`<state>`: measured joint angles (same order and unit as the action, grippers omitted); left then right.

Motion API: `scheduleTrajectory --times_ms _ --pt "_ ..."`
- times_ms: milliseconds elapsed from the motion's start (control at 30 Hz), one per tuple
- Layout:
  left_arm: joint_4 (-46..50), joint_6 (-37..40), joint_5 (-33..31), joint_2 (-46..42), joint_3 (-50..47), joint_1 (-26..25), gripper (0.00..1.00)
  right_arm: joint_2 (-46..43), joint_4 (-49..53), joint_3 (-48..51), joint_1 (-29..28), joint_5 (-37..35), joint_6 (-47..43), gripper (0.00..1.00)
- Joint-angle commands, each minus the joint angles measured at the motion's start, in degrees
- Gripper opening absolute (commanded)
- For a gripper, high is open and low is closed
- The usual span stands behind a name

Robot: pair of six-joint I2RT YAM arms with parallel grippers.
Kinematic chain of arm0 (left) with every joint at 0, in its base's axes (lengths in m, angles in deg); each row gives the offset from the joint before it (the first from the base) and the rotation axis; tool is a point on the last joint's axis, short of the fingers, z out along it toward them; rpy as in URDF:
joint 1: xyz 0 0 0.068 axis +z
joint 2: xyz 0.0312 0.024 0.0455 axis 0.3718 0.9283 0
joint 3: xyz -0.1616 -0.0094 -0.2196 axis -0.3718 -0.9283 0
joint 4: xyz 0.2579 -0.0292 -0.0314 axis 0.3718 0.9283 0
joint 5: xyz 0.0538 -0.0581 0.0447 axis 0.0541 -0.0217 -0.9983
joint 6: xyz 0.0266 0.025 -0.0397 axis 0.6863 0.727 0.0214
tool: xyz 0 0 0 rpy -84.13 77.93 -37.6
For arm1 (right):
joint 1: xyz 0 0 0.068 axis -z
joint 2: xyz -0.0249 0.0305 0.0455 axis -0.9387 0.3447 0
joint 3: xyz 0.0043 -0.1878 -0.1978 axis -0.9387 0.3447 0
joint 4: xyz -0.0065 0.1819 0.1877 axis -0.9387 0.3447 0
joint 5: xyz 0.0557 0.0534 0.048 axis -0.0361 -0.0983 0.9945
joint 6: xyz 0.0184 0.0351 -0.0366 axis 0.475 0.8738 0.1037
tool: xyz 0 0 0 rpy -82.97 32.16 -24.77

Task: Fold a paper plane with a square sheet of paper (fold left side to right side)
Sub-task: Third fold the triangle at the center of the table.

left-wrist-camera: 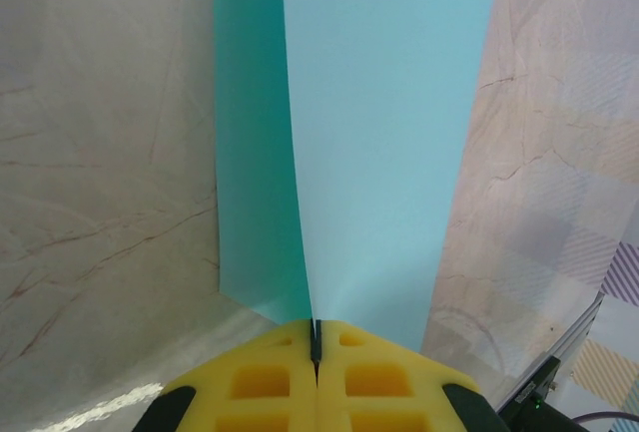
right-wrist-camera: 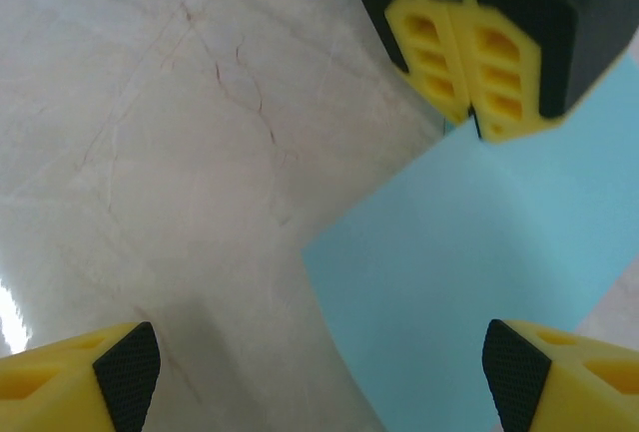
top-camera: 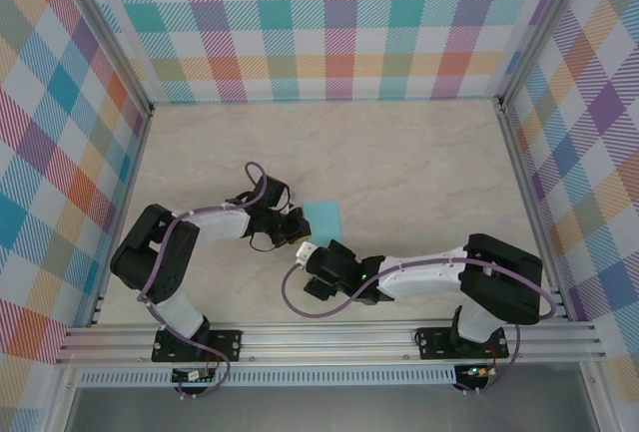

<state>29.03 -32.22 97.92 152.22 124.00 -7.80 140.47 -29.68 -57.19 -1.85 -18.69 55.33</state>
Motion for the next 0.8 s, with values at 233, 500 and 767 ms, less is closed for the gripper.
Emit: scheduleTrajectory --times_ms 233,500,767 --pt "3.02 0.83 0.19 -1.53 1.56 -0.96 0.0 5.54 -3.56 -5.39 0.66 -3.93 -5.35 0.63" --pt "3.13 1.37 -0.11 -1.41 1.8 -0.91 0.0 4.72 -0.77 -4.38 0.84 -3.25 -5.74 0.23" --pt "7.77 3.73 -3.22 -4.33 2.4 -0.5 0.23 4.03 1.97 -3.79 1.93 2.19 -4.29 0.0"
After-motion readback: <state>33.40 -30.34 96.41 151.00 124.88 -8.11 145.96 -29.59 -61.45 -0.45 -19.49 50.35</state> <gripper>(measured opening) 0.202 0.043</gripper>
